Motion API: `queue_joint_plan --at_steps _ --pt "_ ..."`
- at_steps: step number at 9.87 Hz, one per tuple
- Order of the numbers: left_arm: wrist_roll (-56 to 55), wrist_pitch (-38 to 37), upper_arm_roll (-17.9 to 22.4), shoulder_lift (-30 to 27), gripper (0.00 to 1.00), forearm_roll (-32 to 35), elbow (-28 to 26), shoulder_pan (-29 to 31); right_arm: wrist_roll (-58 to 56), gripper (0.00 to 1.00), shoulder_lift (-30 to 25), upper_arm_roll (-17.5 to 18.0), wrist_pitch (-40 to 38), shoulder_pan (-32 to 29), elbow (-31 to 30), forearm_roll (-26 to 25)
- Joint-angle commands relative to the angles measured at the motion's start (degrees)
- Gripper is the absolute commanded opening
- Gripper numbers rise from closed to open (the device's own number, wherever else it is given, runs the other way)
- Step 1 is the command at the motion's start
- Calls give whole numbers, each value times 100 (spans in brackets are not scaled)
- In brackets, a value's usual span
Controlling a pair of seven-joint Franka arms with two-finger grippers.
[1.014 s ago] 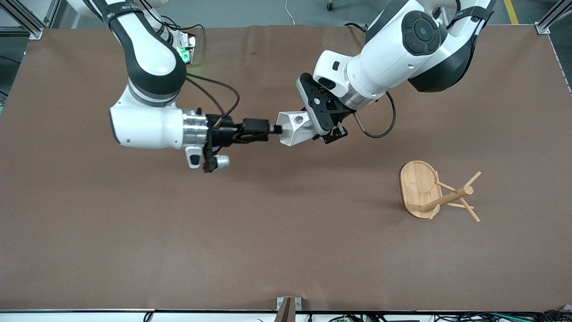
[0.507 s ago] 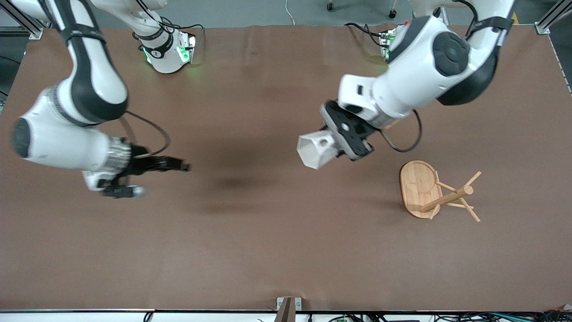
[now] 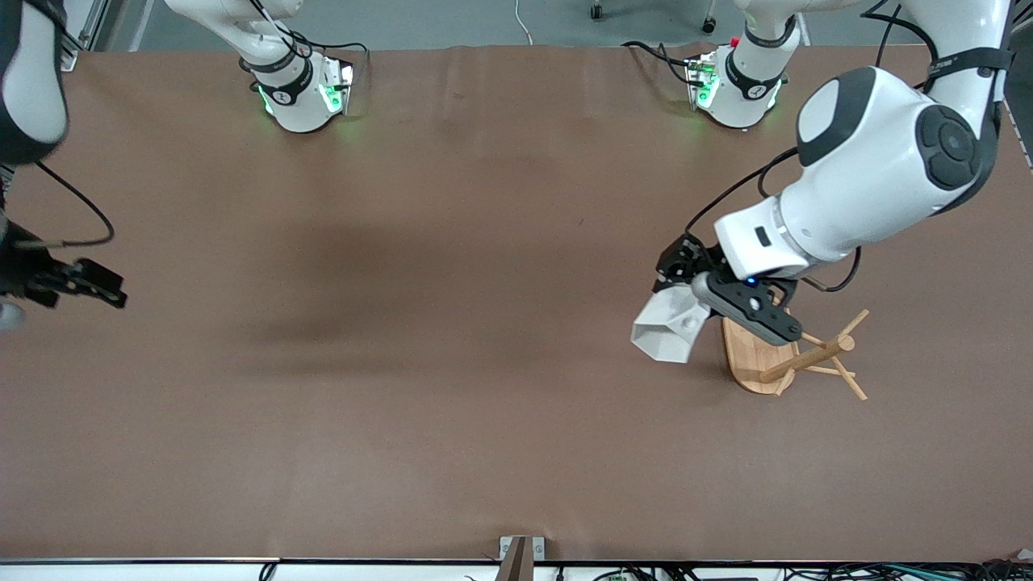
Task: Hang cup on rack
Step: 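Lower the cup's handle hole onto a rack peg with the left gripper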
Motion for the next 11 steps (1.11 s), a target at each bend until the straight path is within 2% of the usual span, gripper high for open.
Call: queue_joint_plan --at_steps 1,2,5,6,8,11 --pt "-278 -307 -22 12 0 106 -145 226 418 100 -781 30 -683 -113 -180 -38" --pt "-174 -422 57 -14 0 80 -363 271 419 100 -958 -153 -1026 -114 -128 163" --pt "991 119 802 -444 0 -33 -1468 148 797 100 -951 -173 -1381 -53 101 227" --pt "1109 244 883 -524 0 -252 -1690 139 788 100 -925 -173 -1477 -52 267 210" --pt "1110 262 1041 -603 0 -272 -1858 17 762 100 -898 -155 -1583 35 461 157" --pt "1110 306 1060 -595 0 -272 -2043 16 753 100 -898 -155 -1583 70 470 148"
